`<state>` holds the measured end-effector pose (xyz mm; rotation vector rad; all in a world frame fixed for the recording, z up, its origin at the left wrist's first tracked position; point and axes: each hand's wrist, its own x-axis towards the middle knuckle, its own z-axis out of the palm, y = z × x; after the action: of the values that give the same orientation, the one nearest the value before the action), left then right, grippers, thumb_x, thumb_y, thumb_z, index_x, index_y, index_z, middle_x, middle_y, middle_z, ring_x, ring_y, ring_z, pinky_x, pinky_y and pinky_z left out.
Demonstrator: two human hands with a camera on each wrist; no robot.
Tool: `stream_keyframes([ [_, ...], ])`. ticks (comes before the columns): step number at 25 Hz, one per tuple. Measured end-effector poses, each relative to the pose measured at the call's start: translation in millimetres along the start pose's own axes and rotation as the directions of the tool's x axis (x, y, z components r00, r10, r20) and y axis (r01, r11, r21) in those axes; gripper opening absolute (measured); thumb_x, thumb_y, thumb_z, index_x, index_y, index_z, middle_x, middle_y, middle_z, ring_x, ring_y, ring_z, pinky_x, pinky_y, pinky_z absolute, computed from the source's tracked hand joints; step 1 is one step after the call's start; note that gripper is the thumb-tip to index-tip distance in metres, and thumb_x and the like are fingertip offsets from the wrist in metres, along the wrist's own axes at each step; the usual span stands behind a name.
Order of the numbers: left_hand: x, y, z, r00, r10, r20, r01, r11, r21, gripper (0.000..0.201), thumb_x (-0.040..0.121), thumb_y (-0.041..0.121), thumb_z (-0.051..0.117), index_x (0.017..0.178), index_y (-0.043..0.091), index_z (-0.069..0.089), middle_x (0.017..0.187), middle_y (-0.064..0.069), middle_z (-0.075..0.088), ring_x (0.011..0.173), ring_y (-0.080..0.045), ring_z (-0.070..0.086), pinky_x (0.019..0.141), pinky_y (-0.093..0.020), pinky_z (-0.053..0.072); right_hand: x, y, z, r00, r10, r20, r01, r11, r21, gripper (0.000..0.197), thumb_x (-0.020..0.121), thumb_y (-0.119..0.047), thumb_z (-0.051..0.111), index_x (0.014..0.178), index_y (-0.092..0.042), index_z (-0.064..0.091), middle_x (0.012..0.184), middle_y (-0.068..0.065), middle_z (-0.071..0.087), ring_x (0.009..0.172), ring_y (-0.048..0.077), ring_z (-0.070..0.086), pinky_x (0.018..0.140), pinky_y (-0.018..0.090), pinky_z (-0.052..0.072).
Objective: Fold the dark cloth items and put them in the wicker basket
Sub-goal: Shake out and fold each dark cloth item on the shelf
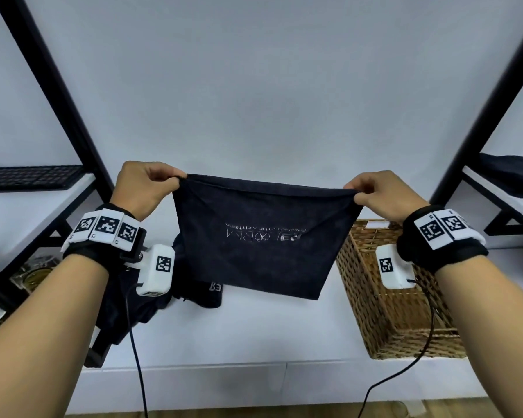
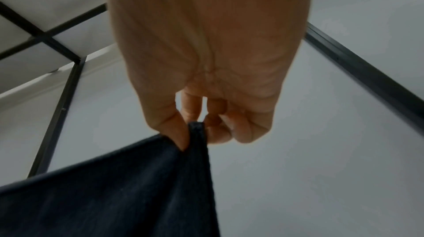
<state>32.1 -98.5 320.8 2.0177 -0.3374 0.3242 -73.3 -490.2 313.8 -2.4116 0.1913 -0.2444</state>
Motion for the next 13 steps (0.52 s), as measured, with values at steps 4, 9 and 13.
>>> stream_keyframes([
  [4,-2,0,-2,0.999,0.026,-0.037,-0.027,0.999,-0.018,0.021,0.081,0.001,0.062,0.084,0.018,0.075,0.065,0.020,0.069,0.063,0.006,0.059,0.073,-0.008,0.047,-3,3,1,0.991,-0.035,-0.130,0.039,0.999,0.028,0.017,0.082,-0.010,0.064,0.078,-0.027,0.066,0.080,-0.009,0.066,0.080,0.013,0.060,0.072,0.024,0.045],
  [9,-3,-13,-1,0.997,0.046,-0.057,-0.051,0.994,-0.092,0.027,0.081,-0.001,0.065,0.080,0.025,0.073,0.073,0.017,0.072,0.075,0.001,0.065,0.077,-0.011,0.048,-5,9,4,0.965,-0.002,-0.261,0.070,0.964,0.255,0.004,0.085,-0.016,0.069,0.084,-0.017,0.065,0.073,-0.005,0.060,0.060,0.000,0.052,0.061,0.015,0.041],
  [13,8,-53,26,1.000,-0.022,0.011,0.021,0.999,0.047,0.033,0.080,0.002,0.070,0.081,0.035,0.071,0.081,0.002,0.071,0.081,-0.013,0.065,0.087,-0.024,0.051,15,36,26,0.972,0.094,-0.214,-0.019,0.944,0.329,0.006,0.085,-0.014,0.070,0.088,-0.014,0.065,0.072,-0.003,0.059,0.056,-0.004,0.054,0.053,0.007,0.041],
])
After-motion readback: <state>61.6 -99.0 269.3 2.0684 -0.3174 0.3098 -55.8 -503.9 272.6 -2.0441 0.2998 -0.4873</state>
